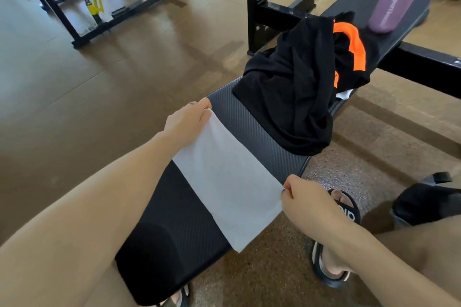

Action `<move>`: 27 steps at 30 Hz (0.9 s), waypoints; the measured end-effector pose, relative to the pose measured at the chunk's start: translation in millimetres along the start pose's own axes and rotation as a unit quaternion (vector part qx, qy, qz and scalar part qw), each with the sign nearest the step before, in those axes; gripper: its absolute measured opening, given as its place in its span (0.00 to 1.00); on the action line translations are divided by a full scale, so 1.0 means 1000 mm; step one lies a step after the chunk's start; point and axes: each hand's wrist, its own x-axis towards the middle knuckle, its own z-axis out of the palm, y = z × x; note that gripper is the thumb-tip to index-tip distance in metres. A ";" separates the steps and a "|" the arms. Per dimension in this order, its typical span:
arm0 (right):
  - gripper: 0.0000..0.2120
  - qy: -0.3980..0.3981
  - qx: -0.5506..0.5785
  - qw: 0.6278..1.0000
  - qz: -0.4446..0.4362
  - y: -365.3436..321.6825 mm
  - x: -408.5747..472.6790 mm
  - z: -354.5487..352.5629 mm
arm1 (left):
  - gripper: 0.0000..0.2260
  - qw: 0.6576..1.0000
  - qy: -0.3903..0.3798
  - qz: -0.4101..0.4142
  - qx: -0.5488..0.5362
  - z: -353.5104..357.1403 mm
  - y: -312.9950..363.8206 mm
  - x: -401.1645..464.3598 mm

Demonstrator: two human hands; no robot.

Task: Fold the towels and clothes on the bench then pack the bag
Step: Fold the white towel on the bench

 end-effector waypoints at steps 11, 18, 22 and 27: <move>0.09 0.000 0.012 0.999 0.033 0.000 0.006 -0.001 | 0.09 0.999 0.007 -0.016 0.033 0.009 0.009 -0.002; 0.11 -0.016 0.032 0.999 0.038 0.003 0.008 -0.003 | 0.08 1.000 0.016 -0.011 0.018 0.010 0.005 -0.001; 0.11 -0.002 0.042 0.998 0.036 0.006 0.008 0.001 | 0.08 0.999 0.038 -0.013 0.028 0.014 0.008 -0.002; 0.05 0.014 0.058 0.998 0.012 0.006 0.006 0.003 | 0.17 0.989 0.048 -0.009 0.137 0.018 0.014 -0.004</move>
